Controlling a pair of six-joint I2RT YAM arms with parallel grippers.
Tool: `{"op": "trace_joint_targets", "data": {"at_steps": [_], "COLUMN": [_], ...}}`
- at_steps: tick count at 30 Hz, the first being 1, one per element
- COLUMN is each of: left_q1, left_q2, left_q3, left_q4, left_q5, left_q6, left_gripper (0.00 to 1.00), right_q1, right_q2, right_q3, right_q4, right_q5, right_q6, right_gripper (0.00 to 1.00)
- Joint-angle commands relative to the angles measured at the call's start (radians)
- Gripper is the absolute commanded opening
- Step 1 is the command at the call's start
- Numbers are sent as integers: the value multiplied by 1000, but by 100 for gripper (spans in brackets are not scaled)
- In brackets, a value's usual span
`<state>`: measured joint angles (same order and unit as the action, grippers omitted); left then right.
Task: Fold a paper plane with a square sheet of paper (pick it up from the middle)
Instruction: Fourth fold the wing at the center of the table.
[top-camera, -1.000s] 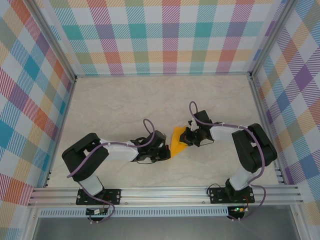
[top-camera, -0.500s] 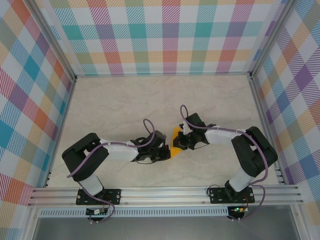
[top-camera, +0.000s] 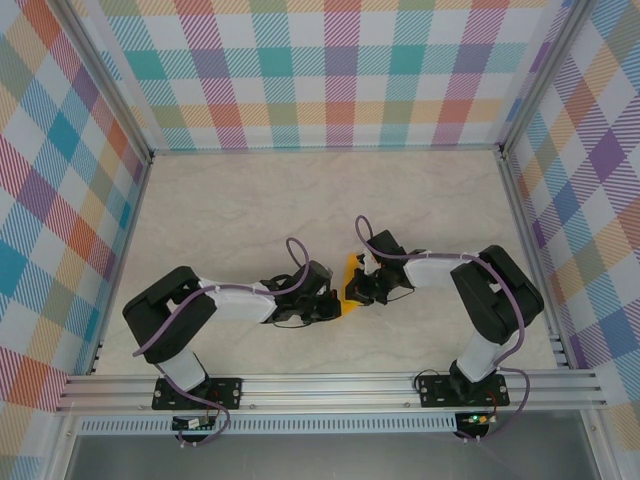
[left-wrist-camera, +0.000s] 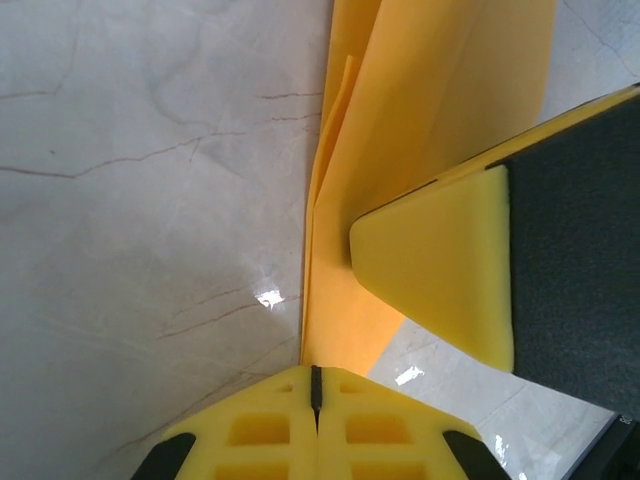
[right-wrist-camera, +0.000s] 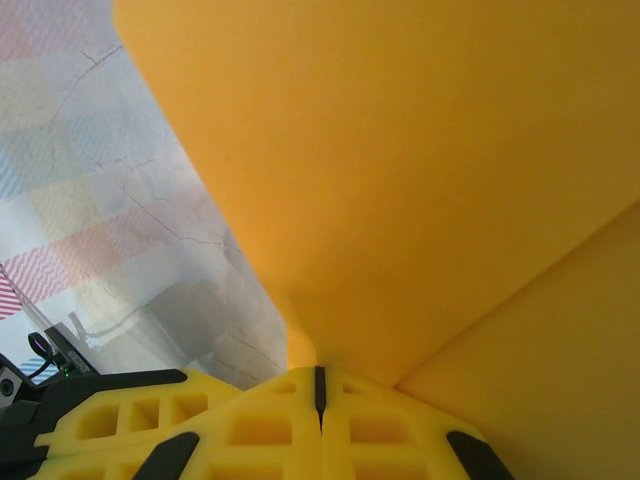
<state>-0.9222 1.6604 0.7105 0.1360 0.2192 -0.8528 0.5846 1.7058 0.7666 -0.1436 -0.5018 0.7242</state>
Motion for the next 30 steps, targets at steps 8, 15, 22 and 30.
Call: {"op": "trace_joint_targets", "data": {"at_steps": [8, 15, 22, 30], "left_q1": [-6, -6, -6, -6], "left_q2": [-46, 16, 21, 43], "left_q3": [-23, -45, -77, -106], "left_q4": [112, 117, 61, 30], "left_q5": [21, 31, -5, -3], "left_q6": [0, -19, -14, -26], "left_gripper": [5, 1, 0, 0], "right_q1": [6, 7, 5, -24], "right_q2": [21, 21, 20, 15], "right_q3": [-26, -29, -46, -59], "right_q4": [10, 14, 51, 82], "right_q5": [22, 23, 25, 50], "right_q6": [-6, -3, -17, -53], "right_gripper": [2, 1, 2, 2]}}
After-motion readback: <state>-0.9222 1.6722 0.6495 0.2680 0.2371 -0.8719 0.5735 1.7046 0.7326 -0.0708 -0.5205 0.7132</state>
